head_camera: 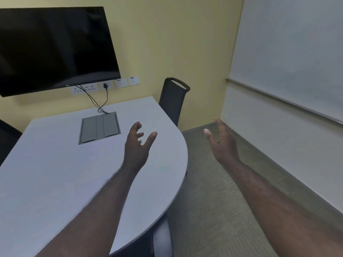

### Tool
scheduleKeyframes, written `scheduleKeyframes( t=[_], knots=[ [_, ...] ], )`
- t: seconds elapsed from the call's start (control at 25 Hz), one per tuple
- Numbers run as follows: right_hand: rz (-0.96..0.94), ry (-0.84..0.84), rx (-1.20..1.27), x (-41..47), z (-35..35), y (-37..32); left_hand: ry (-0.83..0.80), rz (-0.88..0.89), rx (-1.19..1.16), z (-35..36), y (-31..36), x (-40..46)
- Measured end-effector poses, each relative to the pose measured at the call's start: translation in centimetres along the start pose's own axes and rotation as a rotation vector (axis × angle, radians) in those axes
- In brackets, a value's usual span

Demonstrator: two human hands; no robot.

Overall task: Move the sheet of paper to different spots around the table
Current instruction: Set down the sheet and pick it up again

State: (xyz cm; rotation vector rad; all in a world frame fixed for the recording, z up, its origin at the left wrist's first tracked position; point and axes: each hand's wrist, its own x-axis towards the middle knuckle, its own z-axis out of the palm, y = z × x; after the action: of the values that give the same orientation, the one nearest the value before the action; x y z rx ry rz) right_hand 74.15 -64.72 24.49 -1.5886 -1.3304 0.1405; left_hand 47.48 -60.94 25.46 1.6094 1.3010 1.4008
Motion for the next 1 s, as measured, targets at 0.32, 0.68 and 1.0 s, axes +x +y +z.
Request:
scheduleKeyframes(
  t=[0.32,0.68,1.0],
  knots=[
    [0.017,0.043,0.044,5.1,-2.3,4.9,0.003,0.02,0.034,7.4,0.4,2.9],
    [-0.023,-0.015,0.019,14.3,1.8,9.6,0.064,0.028,0.1,12.8,-3.4,10.9],
    [-0.128,-0.106,-0.118,23.2,6.0,14.2,0.137,0.108,0.529,16.9,-6.4,18.3]
  ],
)
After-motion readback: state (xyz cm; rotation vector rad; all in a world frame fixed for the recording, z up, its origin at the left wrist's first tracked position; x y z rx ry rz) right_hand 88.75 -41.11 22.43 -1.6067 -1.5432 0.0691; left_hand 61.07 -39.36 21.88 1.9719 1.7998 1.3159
